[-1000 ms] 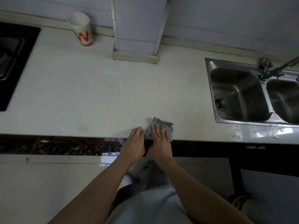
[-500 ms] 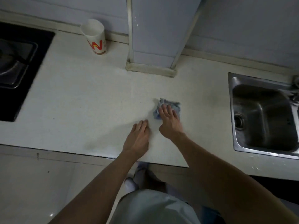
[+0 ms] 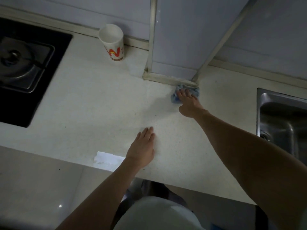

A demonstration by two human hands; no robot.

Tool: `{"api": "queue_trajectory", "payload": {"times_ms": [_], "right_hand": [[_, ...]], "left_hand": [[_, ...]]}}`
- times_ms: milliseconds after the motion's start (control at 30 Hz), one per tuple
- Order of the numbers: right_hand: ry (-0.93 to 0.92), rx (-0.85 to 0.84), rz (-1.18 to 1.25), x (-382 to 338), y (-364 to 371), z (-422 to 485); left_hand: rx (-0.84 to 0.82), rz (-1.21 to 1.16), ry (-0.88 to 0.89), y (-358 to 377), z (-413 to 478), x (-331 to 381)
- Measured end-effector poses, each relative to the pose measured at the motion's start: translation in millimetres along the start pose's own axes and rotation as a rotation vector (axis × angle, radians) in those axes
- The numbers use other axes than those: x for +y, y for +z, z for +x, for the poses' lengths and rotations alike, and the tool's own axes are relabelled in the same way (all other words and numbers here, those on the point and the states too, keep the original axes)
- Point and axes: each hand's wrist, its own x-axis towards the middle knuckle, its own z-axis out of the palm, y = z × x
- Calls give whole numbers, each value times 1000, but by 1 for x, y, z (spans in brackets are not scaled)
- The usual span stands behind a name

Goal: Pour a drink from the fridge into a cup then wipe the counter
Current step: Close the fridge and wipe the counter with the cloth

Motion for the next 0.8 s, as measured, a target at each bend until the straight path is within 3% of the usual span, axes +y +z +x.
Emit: {"api": "queue_trajectory", "payload": {"times_ms": [200,533,800], "right_hand": [[66,9,24,-33,18,-37],[94,95,161,-135,141,-202],[151,110,164,-190,193,-246]], "left_hand": [[100,-57,-34,7,-39,-15],[3,64,88,25,-106,-45],[-41,126,170,37,-129,-64]]}}
